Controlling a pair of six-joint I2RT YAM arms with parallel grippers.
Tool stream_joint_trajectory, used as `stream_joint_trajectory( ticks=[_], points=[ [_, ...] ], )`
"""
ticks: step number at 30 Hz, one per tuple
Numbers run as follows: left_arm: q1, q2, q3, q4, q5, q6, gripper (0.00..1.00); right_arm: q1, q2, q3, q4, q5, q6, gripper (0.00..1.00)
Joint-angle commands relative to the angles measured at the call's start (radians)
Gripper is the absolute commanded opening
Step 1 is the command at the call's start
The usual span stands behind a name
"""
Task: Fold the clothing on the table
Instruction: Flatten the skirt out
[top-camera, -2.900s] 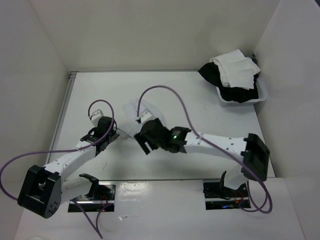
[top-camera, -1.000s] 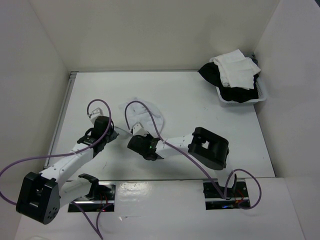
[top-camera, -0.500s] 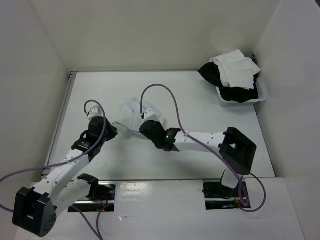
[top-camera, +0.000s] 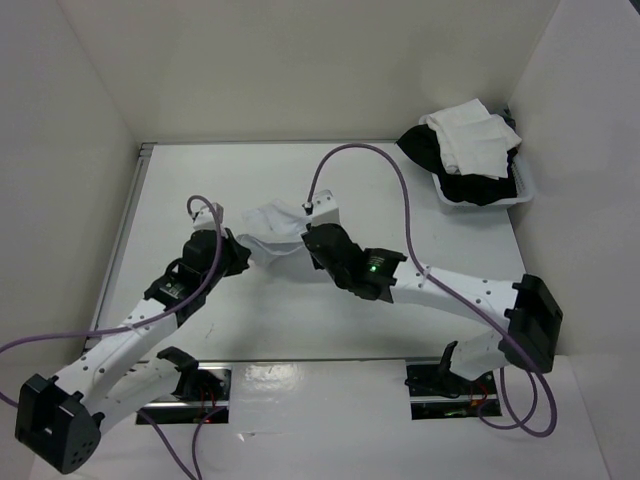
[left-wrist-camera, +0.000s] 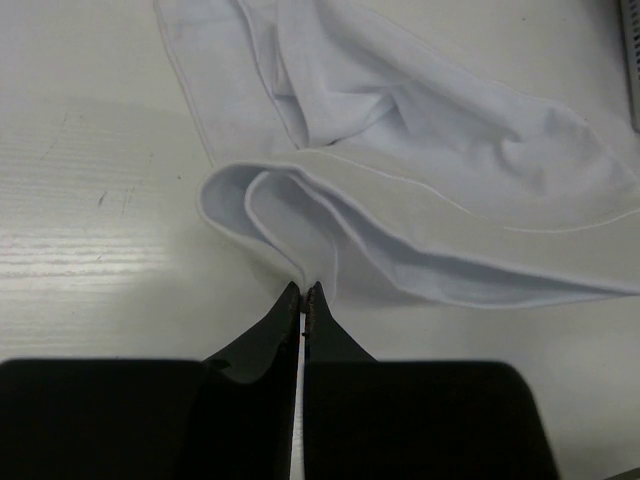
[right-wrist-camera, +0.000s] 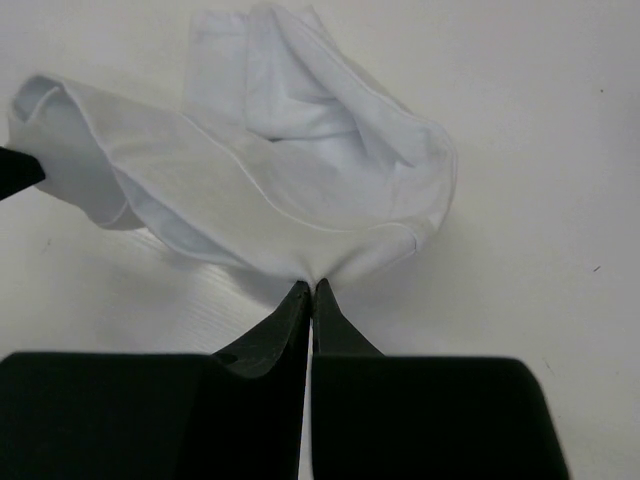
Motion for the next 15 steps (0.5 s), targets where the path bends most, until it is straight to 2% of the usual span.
stream_joint_trajectory(
  ticks=[1, 15],
  points=[
    [-0.021, -0.027, 0.062, 0.050, 0.006, 0.058, 0.00, 0.000, -0.089, 0.023, 0.004, 0.028, 0.025, 0.00],
    [-0.097, -0.046, 0.188, 0.003, 0.062, 0.141, 0.00, 0.000, -0.305, 0.050, -0.038, 0.059, 0.045, 0.00]
  ],
)
